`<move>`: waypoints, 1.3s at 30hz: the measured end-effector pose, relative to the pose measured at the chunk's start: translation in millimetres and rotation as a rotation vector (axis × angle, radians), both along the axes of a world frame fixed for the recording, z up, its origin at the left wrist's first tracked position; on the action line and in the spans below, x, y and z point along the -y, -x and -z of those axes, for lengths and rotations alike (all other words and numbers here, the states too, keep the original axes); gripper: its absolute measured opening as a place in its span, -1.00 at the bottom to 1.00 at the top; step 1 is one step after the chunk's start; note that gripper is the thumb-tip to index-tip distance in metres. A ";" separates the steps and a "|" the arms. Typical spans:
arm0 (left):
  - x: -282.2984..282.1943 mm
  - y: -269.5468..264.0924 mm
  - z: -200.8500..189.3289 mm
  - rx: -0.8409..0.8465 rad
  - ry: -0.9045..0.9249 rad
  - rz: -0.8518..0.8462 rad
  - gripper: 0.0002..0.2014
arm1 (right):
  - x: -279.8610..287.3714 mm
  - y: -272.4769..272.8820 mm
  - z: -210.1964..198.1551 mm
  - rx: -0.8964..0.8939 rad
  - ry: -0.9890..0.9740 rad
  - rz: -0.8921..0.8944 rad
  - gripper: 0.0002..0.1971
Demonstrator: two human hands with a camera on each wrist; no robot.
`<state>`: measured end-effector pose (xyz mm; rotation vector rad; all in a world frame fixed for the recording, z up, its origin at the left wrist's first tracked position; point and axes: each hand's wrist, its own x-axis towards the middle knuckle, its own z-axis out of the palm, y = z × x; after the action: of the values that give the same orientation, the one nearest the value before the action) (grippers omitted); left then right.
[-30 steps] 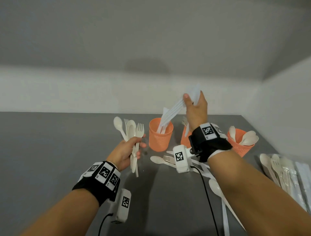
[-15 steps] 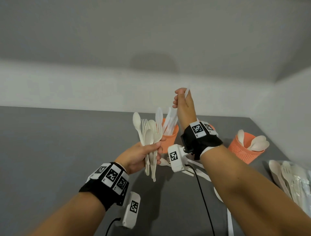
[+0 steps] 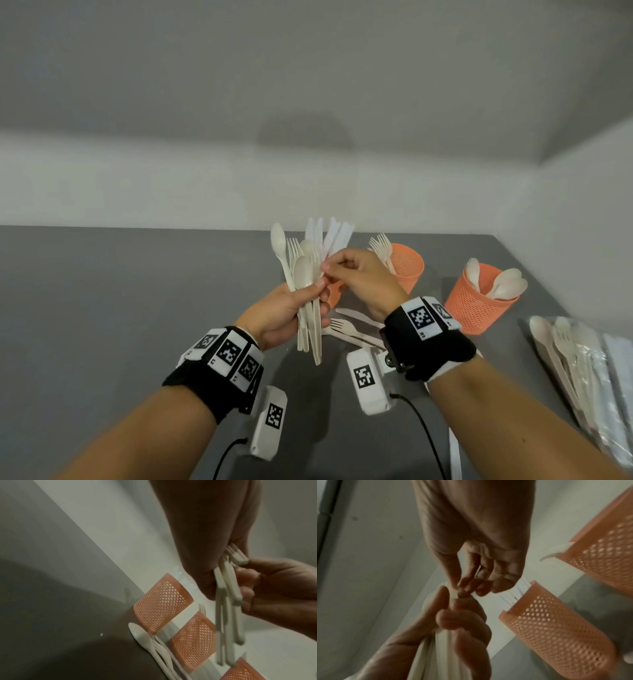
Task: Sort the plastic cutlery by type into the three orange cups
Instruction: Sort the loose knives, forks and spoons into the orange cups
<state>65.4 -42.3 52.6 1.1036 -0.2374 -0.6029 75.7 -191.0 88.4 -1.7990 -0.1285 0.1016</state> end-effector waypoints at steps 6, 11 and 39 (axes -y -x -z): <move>18.9 6.6 -1.0 -0.012 0.056 0.011 -0.88 | 15.2 5.5 -1.8 -0.056 -0.020 -0.047 -0.86; 34.7 10.7 -1.1 0.003 -0.040 -0.013 -0.81 | 26.9 17.1 -12.0 0.044 -0.056 0.086 -0.85; 98.9 19.0 -0.3 0.211 -0.363 -0.015 -0.88 | 83.6 7.9 -21.6 0.021 0.111 0.261 -0.80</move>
<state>46.4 -141.2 52.9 1.5214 -0.3093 -0.5273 67.8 -274.6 110.1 -1.9120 0.0987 -0.0981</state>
